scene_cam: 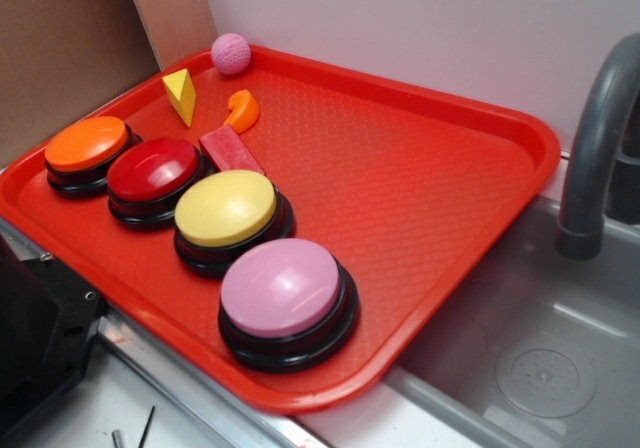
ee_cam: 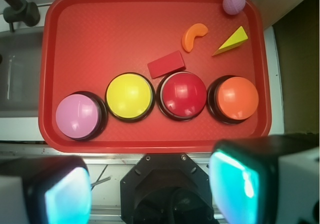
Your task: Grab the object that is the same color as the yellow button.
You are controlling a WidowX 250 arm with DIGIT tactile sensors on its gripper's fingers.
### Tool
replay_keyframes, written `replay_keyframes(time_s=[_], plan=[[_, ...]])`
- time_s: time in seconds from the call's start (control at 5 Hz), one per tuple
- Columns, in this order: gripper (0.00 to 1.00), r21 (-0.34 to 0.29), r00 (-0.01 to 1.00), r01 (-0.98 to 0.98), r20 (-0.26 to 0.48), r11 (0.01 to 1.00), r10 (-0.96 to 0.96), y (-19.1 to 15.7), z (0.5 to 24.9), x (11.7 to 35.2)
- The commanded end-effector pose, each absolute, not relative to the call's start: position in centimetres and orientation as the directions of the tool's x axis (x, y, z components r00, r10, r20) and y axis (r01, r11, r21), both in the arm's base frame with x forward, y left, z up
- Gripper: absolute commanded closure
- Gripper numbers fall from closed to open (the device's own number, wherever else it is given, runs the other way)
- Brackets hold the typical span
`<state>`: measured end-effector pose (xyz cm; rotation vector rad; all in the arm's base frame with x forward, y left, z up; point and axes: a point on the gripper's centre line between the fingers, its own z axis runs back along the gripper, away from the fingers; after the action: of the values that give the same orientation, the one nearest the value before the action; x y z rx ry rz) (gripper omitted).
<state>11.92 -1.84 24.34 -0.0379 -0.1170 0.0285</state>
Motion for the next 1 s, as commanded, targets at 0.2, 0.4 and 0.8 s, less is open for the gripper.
replay_keyframes(time_s=[0.2,0.4,0.8], plan=[[0.00,-0.030,0.988,-0.108,0.112,0.994,0.110,-1.0,23.2,13.4],[0.00,-0.055,0.960,-0.243,0.131,0.969,0.248,0.5,21.8,14.9],[0.00,-0.053,0.863,-0.486,0.130,0.872,0.489,4.3,17.6,18.4]])
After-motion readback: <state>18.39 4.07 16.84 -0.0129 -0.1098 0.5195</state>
